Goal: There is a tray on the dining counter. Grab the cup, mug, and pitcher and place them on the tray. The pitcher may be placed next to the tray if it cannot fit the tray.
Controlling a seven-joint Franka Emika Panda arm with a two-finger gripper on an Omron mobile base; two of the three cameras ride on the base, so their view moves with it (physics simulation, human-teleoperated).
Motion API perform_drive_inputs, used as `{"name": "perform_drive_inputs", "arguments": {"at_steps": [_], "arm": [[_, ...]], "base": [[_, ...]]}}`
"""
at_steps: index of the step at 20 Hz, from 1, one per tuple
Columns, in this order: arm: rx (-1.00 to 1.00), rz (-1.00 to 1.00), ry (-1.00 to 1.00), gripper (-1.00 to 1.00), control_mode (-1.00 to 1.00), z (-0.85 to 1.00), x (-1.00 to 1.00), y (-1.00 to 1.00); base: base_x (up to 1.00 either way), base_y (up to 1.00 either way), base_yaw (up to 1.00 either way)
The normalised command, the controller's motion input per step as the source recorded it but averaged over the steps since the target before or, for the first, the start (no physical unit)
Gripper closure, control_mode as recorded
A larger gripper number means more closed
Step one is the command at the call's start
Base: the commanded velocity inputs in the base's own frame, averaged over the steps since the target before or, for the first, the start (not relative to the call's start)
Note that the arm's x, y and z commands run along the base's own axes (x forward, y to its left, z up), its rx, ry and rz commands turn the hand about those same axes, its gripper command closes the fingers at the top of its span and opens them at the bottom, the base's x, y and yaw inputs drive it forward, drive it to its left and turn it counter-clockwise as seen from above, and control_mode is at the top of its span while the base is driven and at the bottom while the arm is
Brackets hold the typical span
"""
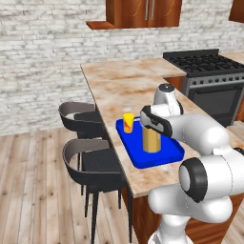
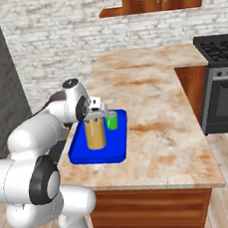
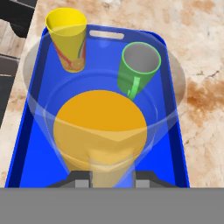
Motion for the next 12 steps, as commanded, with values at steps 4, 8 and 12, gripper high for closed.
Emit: {"name": "perform_drive_inputs", "arguments": {"at_steps": [4, 8, 12], "arm": [[0.00, 0.00, 0.00, 1.00, -1.00, -0.33, 0.01, 0.00], [0.00, 0.00, 0.00, 1.00, -1.00, -0.18, 0.00, 0.00], [0.00, 0.00, 0.00, 1.00, -1.00, 0.00, 0.00, 0.00]], "base": [[0.00, 0.00, 0.00], [0.00, 0.00, 0.00], [0.00, 0.00, 0.00]]}}
